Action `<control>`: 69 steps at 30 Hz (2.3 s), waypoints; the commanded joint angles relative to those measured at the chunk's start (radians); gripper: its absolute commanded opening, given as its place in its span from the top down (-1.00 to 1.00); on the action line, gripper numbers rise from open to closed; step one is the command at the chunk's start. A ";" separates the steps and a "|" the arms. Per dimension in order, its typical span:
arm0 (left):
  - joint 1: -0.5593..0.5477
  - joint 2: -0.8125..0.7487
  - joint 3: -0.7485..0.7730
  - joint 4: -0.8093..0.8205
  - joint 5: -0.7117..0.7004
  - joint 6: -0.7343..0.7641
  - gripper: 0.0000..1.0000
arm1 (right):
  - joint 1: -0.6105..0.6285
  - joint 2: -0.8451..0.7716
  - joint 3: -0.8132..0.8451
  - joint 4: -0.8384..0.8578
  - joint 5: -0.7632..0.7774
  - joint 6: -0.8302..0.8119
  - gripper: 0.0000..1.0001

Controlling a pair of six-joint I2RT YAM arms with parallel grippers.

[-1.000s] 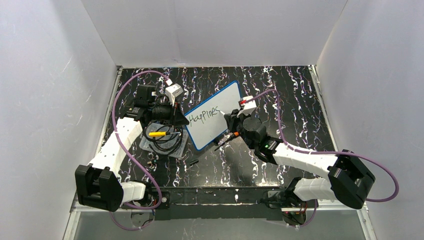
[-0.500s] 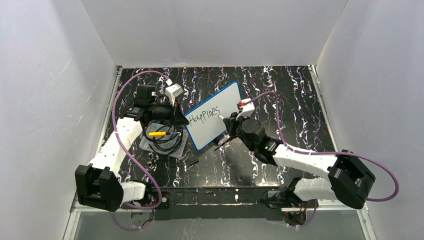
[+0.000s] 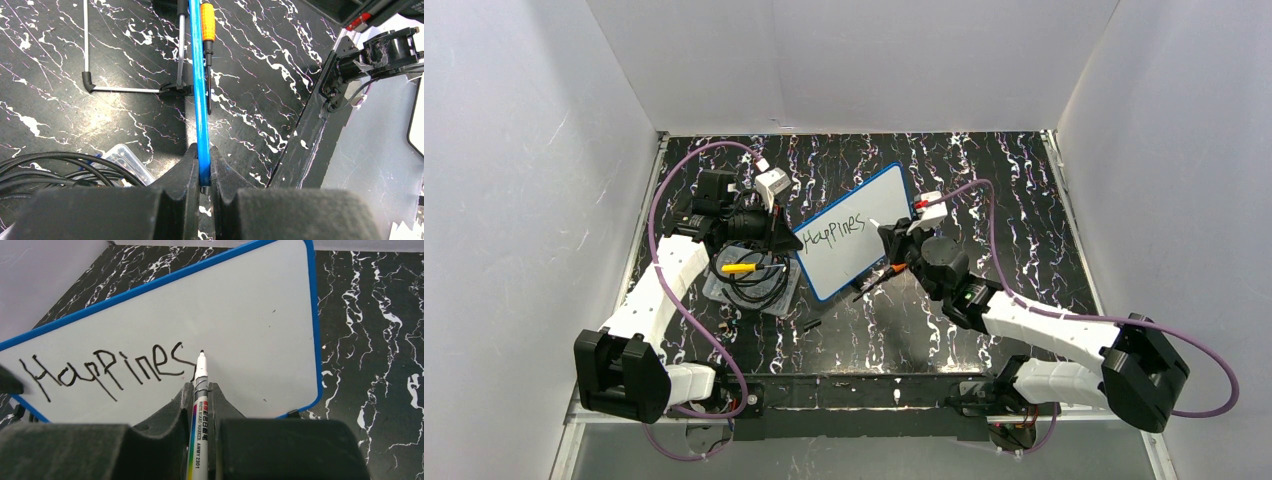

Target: Write a sentence on the whiteboard

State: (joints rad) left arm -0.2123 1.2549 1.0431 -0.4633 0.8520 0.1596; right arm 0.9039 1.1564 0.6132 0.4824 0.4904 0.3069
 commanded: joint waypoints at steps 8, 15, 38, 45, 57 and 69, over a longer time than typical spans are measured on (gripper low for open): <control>-0.009 -0.044 0.003 0.008 0.113 -0.017 1.00 | -0.030 0.057 0.083 0.154 -0.042 -0.064 0.97; -0.008 -0.043 0.005 0.008 0.114 -0.017 1.00 | -0.031 0.092 0.089 0.159 -0.053 -0.066 0.97; -0.009 -0.040 0.004 0.009 0.119 -0.018 1.00 | -0.030 0.055 -0.010 0.100 -0.075 0.019 0.97; -0.009 -0.043 0.002 0.008 0.116 -0.018 1.00 | -0.030 0.060 -0.001 0.081 0.006 0.011 0.97; -0.009 -0.048 0.001 0.009 0.114 -0.020 1.00 | -0.031 0.036 -0.027 0.064 0.056 0.001 0.97; -0.010 -0.052 -0.001 0.017 0.111 -0.027 1.00 | -0.030 0.023 -0.060 0.047 -0.007 0.022 0.97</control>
State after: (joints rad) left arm -0.2123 1.2545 1.0424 -0.4572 0.8528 0.1524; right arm 0.8764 1.2095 0.5716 0.5133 0.5034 0.3145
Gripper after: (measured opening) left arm 0.048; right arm 0.195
